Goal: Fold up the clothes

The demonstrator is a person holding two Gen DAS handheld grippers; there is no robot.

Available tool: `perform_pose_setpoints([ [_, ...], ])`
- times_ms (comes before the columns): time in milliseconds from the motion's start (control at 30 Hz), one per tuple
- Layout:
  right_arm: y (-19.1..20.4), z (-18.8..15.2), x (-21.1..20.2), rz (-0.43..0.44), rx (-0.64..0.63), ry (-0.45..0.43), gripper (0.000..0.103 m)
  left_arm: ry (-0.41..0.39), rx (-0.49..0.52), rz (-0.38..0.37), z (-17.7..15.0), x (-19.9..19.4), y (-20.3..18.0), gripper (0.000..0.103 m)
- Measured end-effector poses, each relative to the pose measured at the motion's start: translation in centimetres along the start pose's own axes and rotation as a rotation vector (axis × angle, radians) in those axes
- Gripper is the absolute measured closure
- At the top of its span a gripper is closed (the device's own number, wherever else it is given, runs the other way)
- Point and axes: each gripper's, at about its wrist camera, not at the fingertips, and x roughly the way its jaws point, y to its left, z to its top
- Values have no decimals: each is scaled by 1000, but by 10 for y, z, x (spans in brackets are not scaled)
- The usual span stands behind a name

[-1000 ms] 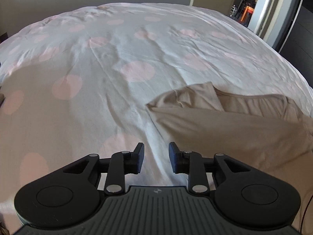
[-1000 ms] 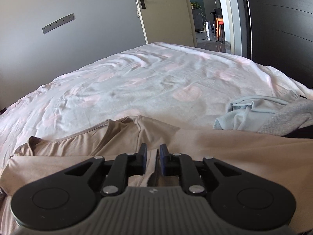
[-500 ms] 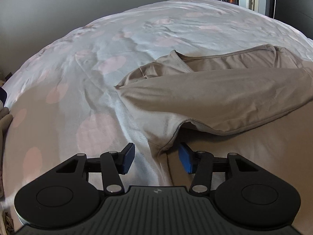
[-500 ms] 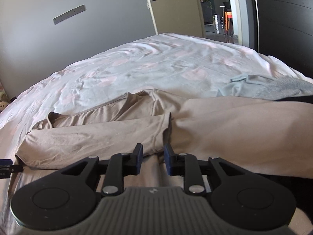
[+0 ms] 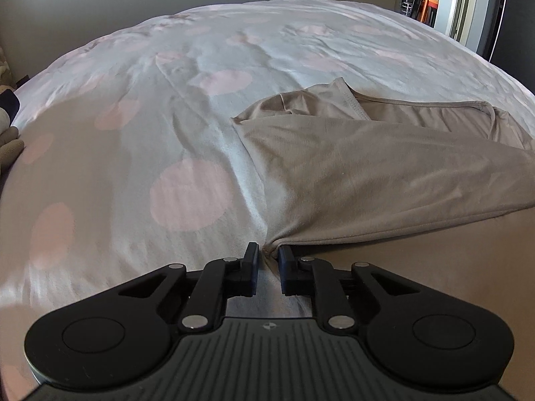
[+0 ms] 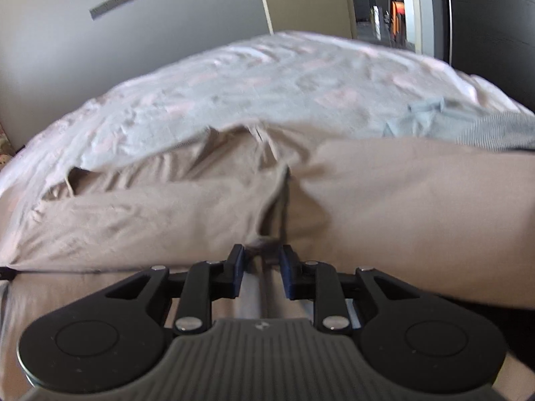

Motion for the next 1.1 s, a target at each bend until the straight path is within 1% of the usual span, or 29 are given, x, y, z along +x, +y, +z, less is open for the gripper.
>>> perform_pose_setpoints([
  [67,-2,-1,-1,5,4,1,79,0,-9,-8,-1,-3,3,81],
  [100,-2,0,-4,7,11,-2,79,1,-16,-11,-2,-5,5,78],
  [133,-3,1,-7,8,19,-7,78,2,-22,-14,-3,-7,7,73],
  [200,-5,2,-16,4,40,-20,76,9,-31,-20,-6,-16,10,69],
  [233,-7,2,-21,2,52,-26,76,9,-30,-19,-8,-21,11,63],
  [300,-11,3,-33,2,93,-41,76,2,-29,-22,-12,-34,12,61],
  [367,-17,4,-49,6,136,-63,70,-11,-28,-23,-16,-48,13,57],
  [400,-21,4,-58,5,154,-76,65,-16,-28,-21,-18,-55,13,57],
  [433,-25,2,-67,3,166,-86,63,-17,-31,-19,-19,-59,13,56],
  [500,-38,1,-84,-12,185,-95,63,-19,-36,-16,-21,-68,13,56],
  [600,-71,2,-111,-45,251,-106,63,-21,-44,-10,-25,-80,13,56],
  [700,-113,3,-142,-78,339,-125,63,-23,-51,-5,-28,-93,13,56],
  [867,-187,1,-188,-174,448,-144,64,-27,-64,3,-33,-114,13,56],
  [967,-232,1,-209,-210,499,-152,64,-30,-71,9,-36,-126,13,56],
  [1100,-278,0,-214,-246,524,-136,63,-29,-57,24,-33,-131,5,56],
])
